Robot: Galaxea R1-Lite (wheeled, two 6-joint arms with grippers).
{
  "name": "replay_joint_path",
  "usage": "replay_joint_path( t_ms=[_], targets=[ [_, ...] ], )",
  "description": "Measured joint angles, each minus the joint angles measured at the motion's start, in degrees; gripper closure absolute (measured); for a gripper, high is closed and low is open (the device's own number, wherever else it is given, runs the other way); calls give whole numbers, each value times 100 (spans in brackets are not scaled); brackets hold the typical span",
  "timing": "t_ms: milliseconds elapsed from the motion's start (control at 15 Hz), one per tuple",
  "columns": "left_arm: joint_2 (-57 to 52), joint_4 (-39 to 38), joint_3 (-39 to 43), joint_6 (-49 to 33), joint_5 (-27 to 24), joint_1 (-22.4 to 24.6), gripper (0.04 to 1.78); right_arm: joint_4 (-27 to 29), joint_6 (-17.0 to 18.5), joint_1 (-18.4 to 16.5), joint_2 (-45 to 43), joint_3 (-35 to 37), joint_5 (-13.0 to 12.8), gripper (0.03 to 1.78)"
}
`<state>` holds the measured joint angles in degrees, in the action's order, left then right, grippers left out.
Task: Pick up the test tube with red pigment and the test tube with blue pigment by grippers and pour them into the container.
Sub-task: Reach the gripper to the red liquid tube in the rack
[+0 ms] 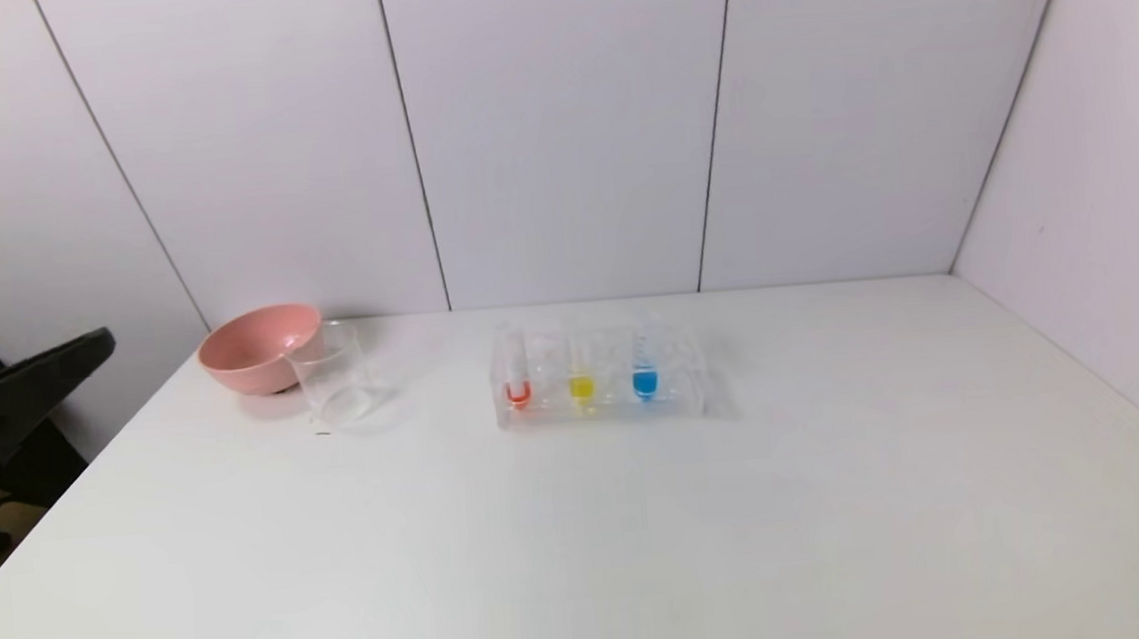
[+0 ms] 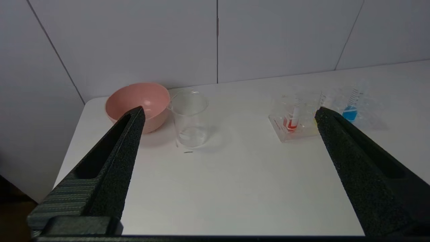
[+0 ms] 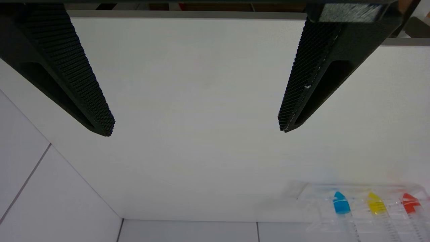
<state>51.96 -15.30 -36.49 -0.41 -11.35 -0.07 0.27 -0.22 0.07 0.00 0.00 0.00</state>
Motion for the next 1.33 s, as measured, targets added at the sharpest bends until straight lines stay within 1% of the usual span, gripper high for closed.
replay_joint_path(
  t_ms=[133, 333, 533, 867, 1133, 1267, 1333],
  targets=[
    [610, -410, -160, -18, -35, 0, 5, -2, 0, 0, 0, 0, 0, 4],
    [1389, -890, -424, -33, -325, -4, 5, -2, 0, 0, 0, 0, 0, 4],
    [1929, -1044, -627, -73, -695, -2, 5, 0, 0, 0, 0, 0, 0, 4],
    [2750, -1413, -896, -228, -807, -111, 5, 0, -2, 0, 0, 0, 0, 4],
    [3368, -1579, -1145, -219, -1169, -212, 5, 0, -2, 0, 0, 0, 0, 4],
    [3716, -1865, -1252, -233, -1356, -221, 5, -2, 0, 0, 0, 0, 0, 4],
    [3906, -2149, -1291, -234, -1519, -221, 5, 0, -2, 0, 0, 0, 0, 4]
  ],
)
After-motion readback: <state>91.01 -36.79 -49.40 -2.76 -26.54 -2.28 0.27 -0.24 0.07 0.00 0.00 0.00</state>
